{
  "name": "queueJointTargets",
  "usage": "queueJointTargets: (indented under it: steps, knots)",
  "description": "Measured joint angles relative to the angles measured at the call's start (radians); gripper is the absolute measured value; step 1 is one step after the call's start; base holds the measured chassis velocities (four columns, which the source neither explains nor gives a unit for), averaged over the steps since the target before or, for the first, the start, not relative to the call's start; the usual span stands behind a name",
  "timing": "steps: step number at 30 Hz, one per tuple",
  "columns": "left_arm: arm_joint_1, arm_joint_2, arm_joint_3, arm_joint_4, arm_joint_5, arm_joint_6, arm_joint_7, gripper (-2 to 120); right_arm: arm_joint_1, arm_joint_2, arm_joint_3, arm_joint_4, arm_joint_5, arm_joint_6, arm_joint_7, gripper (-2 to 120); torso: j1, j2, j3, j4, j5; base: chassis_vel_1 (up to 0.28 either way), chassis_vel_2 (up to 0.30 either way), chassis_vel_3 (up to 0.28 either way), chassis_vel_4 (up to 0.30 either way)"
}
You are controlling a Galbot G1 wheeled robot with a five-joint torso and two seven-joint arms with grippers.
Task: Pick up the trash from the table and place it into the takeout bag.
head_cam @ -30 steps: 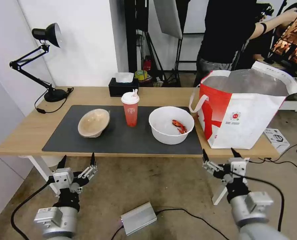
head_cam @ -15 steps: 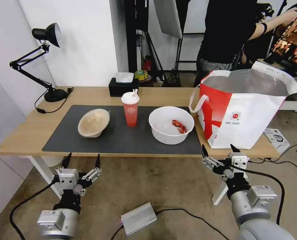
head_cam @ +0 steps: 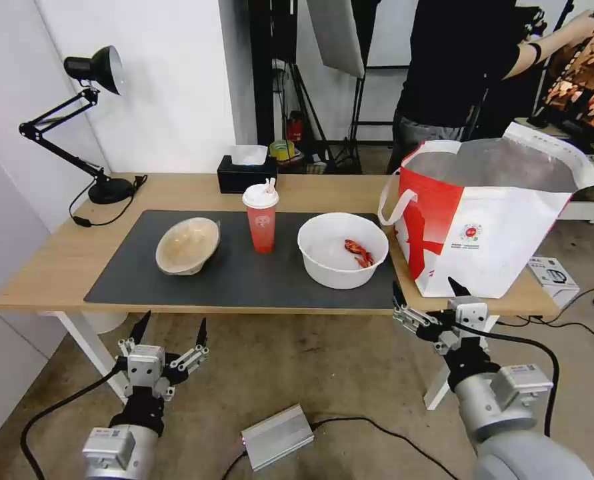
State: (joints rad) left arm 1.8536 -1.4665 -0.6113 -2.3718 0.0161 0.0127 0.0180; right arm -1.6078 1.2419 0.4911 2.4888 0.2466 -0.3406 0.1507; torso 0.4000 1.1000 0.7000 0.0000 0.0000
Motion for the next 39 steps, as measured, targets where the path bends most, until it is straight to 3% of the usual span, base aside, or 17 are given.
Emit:
queueJointTargets:
  steps: [11, 18, 20, 24, 25, 34, 38, 39]
  knots:
    - [0.002, -0.024, -0.011, 0.004, -0.001, -0.01, -0.004, 100, 0.114, -0.157, -0.034, -0.028, 0.113, 0.046, 0.015, 100, 0.0, 0.0, 0.0, 0.0, 0.0002, 0.0, 0.0, 0.0, 0.0]
    - [0.002, -0.036, -0.019, 0.004, -0.002, -0.013, -0.005, 100, 0.229, -0.319, -0.054, -0.072, 0.224, 0.091, -0.027, 100, 0.0, 0.0, 0.0, -0.0001, 0.0001, 0.0, 0.0, 0.0, 0.0]
    - [0.002, -0.038, -0.023, 0.004, -0.002, -0.014, -0.006, 100, 0.288, -0.404, -0.066, -0.096, 0.272, 0.102, -0.07, 100, 0.0, 0.0, 0.0, 0.0001, 0.0, 0.0, 0.0, 0.0, 0.0]
    - [0.002, -0.041, -0.025, 0.003, -0.003, -0.014, -0.006, 100, 0.337, -0.474, -0.084, -0.11, 0.327, 0.108, -0.102, 100, 0.0, 0.0, 0.0, 0.0, 0.0001, 0.0, 0.0, 0.0, 0.0]
    - [0.002, -0.042, -0.027, 0.003, -0.003, -0.014, -0.006, 100, 0.383, -0.524, -0.101, -0.12, 0.374, 0.105, -0.124, 100, 0.0, 0.0, 0.0, -0.0001, 0.0005, 0.0, 0.0, 0.0, 0.0]
    - [0.001, -0.047, -0.031, 0.003, -0.004, -0.016, -0.008, 100, 0.639, -0.755, -0.19, -0.18, 0.609, 0.047, -0.263, 100, 0.0, 0.0, 0.0, 0.0, -0.0001, 0.0, 0.0, 0.0, 0.0]
    - [-0.001, -0.048, -0.032, 0.004, -0.005, -0.019, -0.008, 100, 0.737, -0.805, -0.248, -0.196, 0.735, -0.034, -0.265, 100, 0.0, 0.0, 0.0, 0.0, -0.0001, 0.0, 0.0, 0.0, 0.0]
    - [-0.002, -0.048, -0.033, 0.006, -0.006, -0.025, -0.009, 100, 0.805, -0.816, -0.284, -0.21, 0.782, -0.117, -0.257, 100, 0.0, 0.0, 0.0, 0.0, 0.0, 0.0, 0.0, 0.0, 0.0]
